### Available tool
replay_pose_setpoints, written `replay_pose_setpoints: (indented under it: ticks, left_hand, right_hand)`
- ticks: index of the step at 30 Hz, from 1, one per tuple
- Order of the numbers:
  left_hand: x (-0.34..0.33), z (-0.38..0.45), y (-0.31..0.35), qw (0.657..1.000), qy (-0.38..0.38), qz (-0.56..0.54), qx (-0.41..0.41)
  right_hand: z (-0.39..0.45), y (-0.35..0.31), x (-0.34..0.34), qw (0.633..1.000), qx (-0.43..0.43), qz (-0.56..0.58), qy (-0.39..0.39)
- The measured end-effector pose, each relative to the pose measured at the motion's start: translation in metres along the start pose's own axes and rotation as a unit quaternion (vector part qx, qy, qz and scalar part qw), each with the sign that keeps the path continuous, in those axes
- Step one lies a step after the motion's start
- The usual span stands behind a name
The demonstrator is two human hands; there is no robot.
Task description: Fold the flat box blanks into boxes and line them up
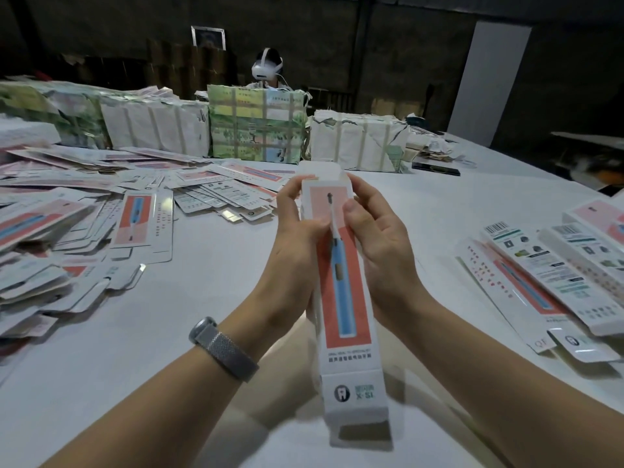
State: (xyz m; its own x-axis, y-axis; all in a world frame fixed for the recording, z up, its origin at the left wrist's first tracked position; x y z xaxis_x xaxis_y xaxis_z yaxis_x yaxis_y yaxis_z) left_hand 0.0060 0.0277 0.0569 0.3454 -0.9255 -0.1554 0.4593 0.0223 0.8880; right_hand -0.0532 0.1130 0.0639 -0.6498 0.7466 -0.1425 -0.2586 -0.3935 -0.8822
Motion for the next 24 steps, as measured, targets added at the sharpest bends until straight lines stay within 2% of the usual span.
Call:
replay_pose_setpoints:
  ticks: [8, 14, 24]
  left_hand:
    - [0.004, 0.002, -0.002, 0.999, -0.035, 0.031, 0.014]
    - [-0.001, 0.017, 0.004, 0.995, -0.081, 0.033, 0.054]
    - [-0.014, 0.022, -0.014, 0.994, -0.072, 0.026, 0.074]
  right_hand:
    - [0.002, 0.002, 0.0, 1.0, 0.02, -0.003, 0.003]
    - [0.01, -0.005, 0.013, 0.999, 0.03, -0.004, 0.042]
    - [0.018, -0.005, 0.026, 0.996, 0.007, 0.051, 0.071]
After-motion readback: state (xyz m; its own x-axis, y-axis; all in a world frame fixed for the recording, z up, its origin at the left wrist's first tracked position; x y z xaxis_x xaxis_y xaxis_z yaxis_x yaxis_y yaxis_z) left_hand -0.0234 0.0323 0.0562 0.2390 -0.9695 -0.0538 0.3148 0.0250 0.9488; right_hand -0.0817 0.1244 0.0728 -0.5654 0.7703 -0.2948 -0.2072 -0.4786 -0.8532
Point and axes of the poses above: each hand's wrist, its own z-axis towards the middle knuckle, its own x-axis out of the back of the hand, y = z × x, the point moved 4 cm from there along z, towards the middle knuckle, and after that the axes turned 5 degrees about z, right-handed, at the moved point
